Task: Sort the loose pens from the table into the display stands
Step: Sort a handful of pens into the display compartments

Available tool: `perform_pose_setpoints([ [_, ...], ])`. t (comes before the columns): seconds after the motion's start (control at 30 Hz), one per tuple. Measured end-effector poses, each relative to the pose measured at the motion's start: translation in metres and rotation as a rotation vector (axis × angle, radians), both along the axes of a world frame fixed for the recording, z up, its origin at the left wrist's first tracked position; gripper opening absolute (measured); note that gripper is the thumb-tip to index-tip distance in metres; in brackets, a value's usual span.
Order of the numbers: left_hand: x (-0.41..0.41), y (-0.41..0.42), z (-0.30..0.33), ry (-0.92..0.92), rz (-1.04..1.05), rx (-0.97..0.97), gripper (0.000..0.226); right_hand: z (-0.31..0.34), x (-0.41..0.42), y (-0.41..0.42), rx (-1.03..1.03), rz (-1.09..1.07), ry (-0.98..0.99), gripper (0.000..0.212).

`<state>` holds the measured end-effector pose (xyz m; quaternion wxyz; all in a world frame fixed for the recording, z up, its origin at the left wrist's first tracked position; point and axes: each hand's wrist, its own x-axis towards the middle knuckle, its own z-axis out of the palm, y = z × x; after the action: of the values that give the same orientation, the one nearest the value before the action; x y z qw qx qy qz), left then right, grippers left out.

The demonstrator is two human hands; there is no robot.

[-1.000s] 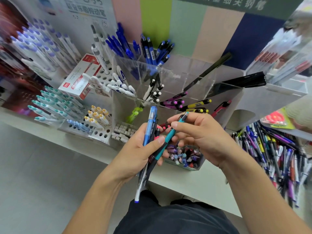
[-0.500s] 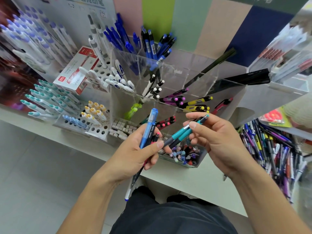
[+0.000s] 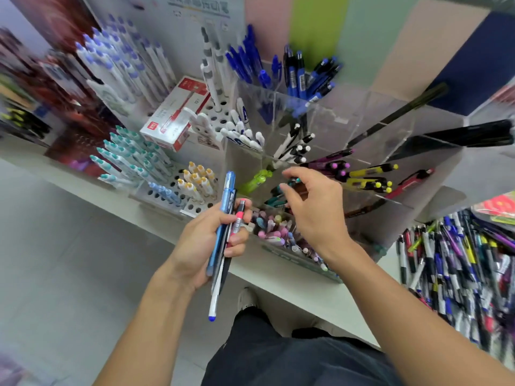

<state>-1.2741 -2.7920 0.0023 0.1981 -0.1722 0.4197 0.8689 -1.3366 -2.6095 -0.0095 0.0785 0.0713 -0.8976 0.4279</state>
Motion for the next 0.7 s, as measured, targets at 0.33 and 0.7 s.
perform_pose_setpoints([
  [0.33, 0.002, 0.016, 0.005, 0.24, -0.272, -0.569, 0.028, 0.038, 0.006, 0.01, -0.157, 0.057, -0.177, 0.011],
  [0.7, -0.025, 0.075, 0.022, 0.2, -0.272, -0.4, 0.009, 0.074, 0.025, 0.082, -0.596, -0.065, -0.289, 0.005],
])
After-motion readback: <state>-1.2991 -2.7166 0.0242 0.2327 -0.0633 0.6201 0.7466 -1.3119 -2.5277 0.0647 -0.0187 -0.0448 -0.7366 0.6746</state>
